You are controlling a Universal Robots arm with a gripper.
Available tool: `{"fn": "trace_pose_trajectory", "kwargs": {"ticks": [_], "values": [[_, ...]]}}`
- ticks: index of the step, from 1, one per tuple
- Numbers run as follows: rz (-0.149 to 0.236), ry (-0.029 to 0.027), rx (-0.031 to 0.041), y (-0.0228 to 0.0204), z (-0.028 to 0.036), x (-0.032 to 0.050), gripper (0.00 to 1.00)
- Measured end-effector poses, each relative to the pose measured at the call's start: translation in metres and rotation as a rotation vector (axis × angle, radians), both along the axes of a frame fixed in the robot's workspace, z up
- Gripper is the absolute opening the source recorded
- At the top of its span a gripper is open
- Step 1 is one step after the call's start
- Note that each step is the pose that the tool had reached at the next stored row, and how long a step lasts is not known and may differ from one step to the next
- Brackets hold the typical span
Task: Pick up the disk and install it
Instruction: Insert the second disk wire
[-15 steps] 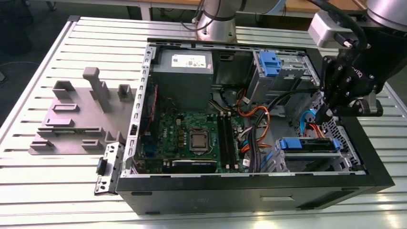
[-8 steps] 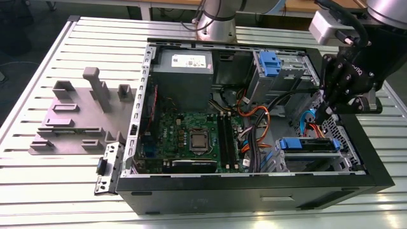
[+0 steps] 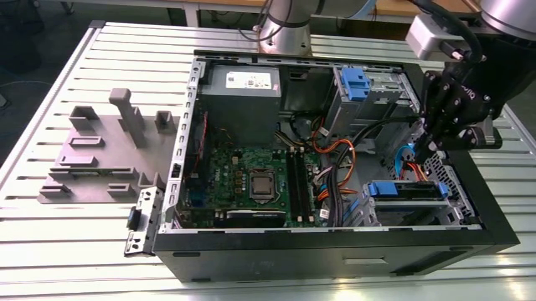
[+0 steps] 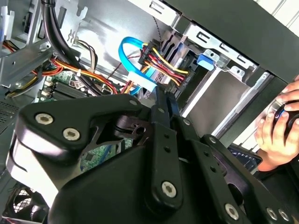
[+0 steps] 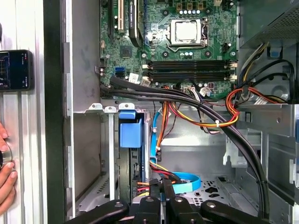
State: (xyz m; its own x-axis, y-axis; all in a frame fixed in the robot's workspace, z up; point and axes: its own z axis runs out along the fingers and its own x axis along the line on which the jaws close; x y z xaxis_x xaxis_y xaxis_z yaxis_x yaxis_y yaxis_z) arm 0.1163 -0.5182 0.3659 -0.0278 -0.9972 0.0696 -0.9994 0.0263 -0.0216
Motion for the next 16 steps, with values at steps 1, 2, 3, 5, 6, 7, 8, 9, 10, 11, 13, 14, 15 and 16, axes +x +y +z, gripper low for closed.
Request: {"fn": "trace_pose_trajectory", "kwargs": {"ticks": [1,2,3,5,6,7,8,9,10,11,13,14,15,16], "values": [[0.0,0.0,0.0,0.0001,-0.0006,0.0,0.17],[0.001,0.0,0.0001,0.0002,-0.0013,0.0,0.17],[0.001,0.0,0.0001,0.0003,-0.002,0.0,0.17],[0.002,0.0,0.0,0.0005,-0.0032,0.0,0.17],[0.002,0.0,0.0001,0.0006,-0.0037,0.0,0.17],[0.002,0.0,0.0001,0.0006,-0.0042,0.0,0.18],[0.003,0.0,0.0,0.0007,-0.0047,0.0,0.18],[0.003,0.0,0.0,0.0007,-0.0052,0.0,0.18],[0.003,0.0,0.0,0.0008,-0.0057,0.0,0.25],[0.003,0.0,0.0,0.0008,-0.0064,0.0,0.25],[0.004,0.0,-0.001,0.0008,-0.0079,0.0,0.25],[0.004,0.0,-0.0025,0.0008,-0.0088,0.0,0.25],[0.004,0.0,-0.0042,0.0008,-0.0099,0.0,0.25],[0.004,0.0,-0.006,0.0008,-0.0109,0.0,0.25]]}}
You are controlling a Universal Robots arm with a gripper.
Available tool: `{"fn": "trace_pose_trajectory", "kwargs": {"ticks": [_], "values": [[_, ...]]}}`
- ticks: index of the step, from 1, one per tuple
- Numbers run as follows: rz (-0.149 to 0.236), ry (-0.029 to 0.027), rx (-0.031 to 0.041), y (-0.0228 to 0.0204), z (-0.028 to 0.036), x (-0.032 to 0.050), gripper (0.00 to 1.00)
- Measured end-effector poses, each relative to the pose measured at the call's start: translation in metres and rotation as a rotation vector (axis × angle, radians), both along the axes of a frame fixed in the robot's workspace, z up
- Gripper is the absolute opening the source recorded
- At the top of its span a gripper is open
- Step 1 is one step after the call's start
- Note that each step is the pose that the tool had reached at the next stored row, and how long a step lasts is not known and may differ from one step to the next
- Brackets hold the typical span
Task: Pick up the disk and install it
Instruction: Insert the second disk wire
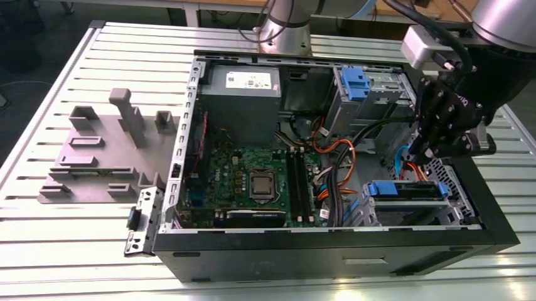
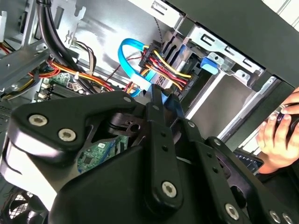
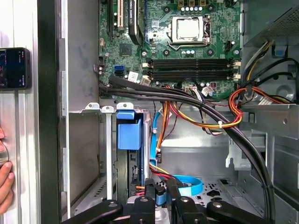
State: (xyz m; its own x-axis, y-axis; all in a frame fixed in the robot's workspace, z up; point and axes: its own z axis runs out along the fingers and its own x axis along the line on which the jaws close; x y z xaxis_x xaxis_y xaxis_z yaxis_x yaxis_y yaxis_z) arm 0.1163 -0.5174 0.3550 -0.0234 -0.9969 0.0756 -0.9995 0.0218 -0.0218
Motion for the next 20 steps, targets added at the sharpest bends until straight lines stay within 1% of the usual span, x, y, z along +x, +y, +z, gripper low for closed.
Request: {"fn": "trace_pose_trajectory", "kwargs": {"ticks": [3,4,5,10,13,17,19,20], "values": [[0.0,0.0,-0.0059,0.0,-0.0028,0.0,0.25],[0.001,0.0,-0.0073,0.0001,-0.0034,0.0,0.23],[0.0,0.0,-0.0081,0.0,-0.0036,0.0,0.17],[0.001,0.0,-0.0078,-0.0003,-0.004,0.0,0.16],[0.004,0.0,-0.0075,-0.0037,-0.0043,-0.0015,0.16],[0.014,-0.0001,-0.0069,-0.0074,-0.0052,-0.0067,0.16],[0.016,-0.0013,-0.0056,-0.0084,-0.0057,-0.0092,0.16],[0.017,-0.003,-0.004,-0.0091,-0.0058,-0.0101,0.16]]}}
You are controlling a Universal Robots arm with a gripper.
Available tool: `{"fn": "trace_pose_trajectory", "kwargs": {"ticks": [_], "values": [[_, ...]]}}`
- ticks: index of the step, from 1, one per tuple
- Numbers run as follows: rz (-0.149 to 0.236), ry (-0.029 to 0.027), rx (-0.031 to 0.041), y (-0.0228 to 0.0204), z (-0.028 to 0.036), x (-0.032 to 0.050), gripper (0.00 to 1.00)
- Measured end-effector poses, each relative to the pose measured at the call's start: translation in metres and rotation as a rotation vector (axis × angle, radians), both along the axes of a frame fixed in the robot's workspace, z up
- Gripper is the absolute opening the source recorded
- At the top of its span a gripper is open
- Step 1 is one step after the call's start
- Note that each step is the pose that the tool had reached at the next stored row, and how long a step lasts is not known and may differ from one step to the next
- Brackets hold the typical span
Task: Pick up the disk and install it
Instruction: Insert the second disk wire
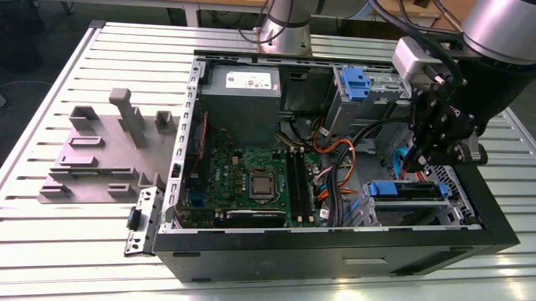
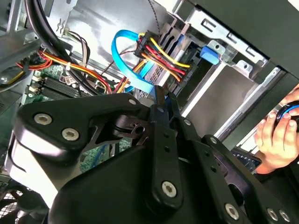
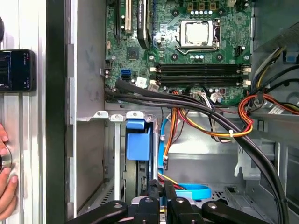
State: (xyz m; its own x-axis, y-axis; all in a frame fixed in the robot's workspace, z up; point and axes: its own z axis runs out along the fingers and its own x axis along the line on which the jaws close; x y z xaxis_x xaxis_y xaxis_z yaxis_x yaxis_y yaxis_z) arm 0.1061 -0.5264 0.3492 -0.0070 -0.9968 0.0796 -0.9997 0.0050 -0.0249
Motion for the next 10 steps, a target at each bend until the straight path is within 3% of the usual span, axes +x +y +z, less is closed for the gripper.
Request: {"fn": "trace_pose_trajectory", "kwargs": {"ticks": [2,5,6,10], "values": [[0.0,-0.0044,0.0099,-0.0013,-0.0003,-0.0011,0.16],[0.001,-0.0103,0.037,-0.0039,-0.001,-0.0018,0.16],[0.001,-0.0113,0.0419,-0.0053,-0.0014,-0.0019,0.16],[0.004,-0.0206,0.043,-0.0101,-0.0032,-0.0042,0.16]]}}
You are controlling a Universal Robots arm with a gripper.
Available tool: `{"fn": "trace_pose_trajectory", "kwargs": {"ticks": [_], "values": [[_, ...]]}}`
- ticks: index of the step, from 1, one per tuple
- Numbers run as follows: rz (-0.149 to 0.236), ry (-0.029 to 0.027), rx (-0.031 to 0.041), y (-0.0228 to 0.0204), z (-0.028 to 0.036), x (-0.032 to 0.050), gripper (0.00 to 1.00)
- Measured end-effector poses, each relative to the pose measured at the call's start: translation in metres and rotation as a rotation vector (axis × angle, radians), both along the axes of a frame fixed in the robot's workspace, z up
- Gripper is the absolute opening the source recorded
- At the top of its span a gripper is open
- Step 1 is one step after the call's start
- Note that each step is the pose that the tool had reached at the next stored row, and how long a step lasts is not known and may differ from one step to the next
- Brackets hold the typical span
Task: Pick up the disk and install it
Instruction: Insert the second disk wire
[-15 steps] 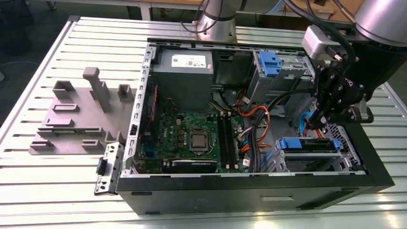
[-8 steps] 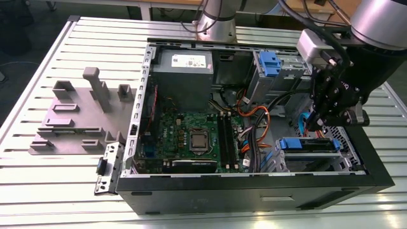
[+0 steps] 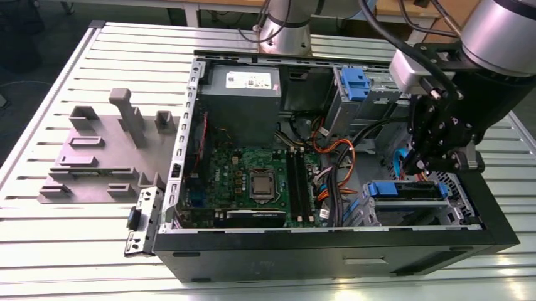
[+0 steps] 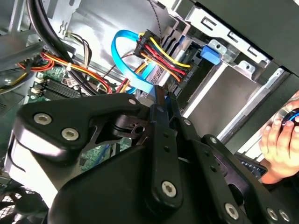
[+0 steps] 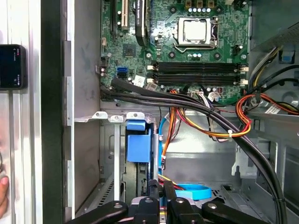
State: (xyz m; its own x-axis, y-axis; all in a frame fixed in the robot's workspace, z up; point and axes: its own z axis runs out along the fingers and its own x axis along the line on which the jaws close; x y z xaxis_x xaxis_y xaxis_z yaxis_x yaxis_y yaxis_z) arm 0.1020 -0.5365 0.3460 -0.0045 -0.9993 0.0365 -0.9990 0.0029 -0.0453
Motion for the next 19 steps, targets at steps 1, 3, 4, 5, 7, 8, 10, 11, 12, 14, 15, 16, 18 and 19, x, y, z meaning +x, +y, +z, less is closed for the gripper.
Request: {"fn": "trace_pose_trajectory", "kwargs": {"ticks": [1,3,4,5,7,8,10,11,12,14,15,16,18,19], "values": [[0.001,-0.0047,0.0002,-0.0004,-0.0005,-0.0009,0.16],[0.002,-0.0138,-0.0001,-0.0012,-0.0011,-0.0029,0.16],[0.002,-0.0181,-0.0002,-0.0014,-0.0011,-0.0039,0.16],[0.003,-0.0226,-0.0001,-0.0016,-0.0012,-0.0048,0.16],[0.005,-0.0309,0.0,-0.0022,-0.0016,-0.0064,0.16],[0.007,-0.034,0.0001,-0.0024,-0.0017,-0.0071,0.16],[0.009,-0.0421,0.0001,-0.0035,-0.0021,-0.0083,0.16],[0.011,-0.0464,0.0,-0.0041,-0.0023,-0.0088,0.16],[0.012,-0.0507,0.0,-0.0049,-0.0024,-0.0092,0.16],[0.013,-0.0576,0.0002,-0.006,-0.0028,-0.0096,0.16],[0.014,-0.0602,0.0001,-0.0068,-0.0029,-0.0096,0.16],[0.015,-0.062,0.0001,-0.0079,-0.0031,-0.0097,0.16],[0.015,-0.0644,0.0001,-0.01,-0.004,-0.01,0.16],[0.016,-0.0655,0.0001,-0.0108,-0.0046,-0.0101,0.16]]}}
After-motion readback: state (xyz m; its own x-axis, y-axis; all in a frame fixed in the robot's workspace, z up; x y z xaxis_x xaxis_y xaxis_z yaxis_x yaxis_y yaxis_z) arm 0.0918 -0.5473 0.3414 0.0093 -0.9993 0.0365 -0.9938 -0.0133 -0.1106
